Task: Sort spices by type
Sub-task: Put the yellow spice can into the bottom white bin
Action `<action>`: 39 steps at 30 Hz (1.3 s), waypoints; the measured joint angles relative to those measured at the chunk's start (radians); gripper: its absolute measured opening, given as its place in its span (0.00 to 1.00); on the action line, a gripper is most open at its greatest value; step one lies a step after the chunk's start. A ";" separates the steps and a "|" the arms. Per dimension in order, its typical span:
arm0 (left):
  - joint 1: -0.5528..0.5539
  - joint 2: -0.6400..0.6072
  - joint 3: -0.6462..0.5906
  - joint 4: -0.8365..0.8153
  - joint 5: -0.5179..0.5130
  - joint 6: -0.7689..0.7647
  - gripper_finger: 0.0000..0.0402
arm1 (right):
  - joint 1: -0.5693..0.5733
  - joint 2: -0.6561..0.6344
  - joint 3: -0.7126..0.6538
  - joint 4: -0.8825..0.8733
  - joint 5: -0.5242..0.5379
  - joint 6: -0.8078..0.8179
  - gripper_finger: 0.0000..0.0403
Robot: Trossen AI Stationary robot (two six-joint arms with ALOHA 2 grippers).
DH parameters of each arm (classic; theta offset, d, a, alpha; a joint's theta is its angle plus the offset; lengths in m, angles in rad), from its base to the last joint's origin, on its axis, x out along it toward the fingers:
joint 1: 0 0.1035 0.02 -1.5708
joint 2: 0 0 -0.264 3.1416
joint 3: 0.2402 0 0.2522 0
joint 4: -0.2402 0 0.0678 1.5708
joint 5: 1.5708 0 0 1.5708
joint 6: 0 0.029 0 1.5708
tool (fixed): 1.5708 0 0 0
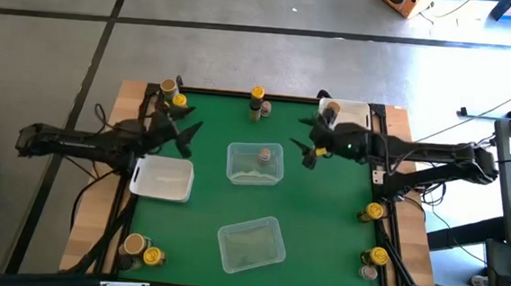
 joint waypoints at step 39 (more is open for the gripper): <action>0.526 0.679 0.790 -1.295 0.052 -0.594 0.63 | -0.158 0.002 -0.001 -0.111 0.019 0.060 0.74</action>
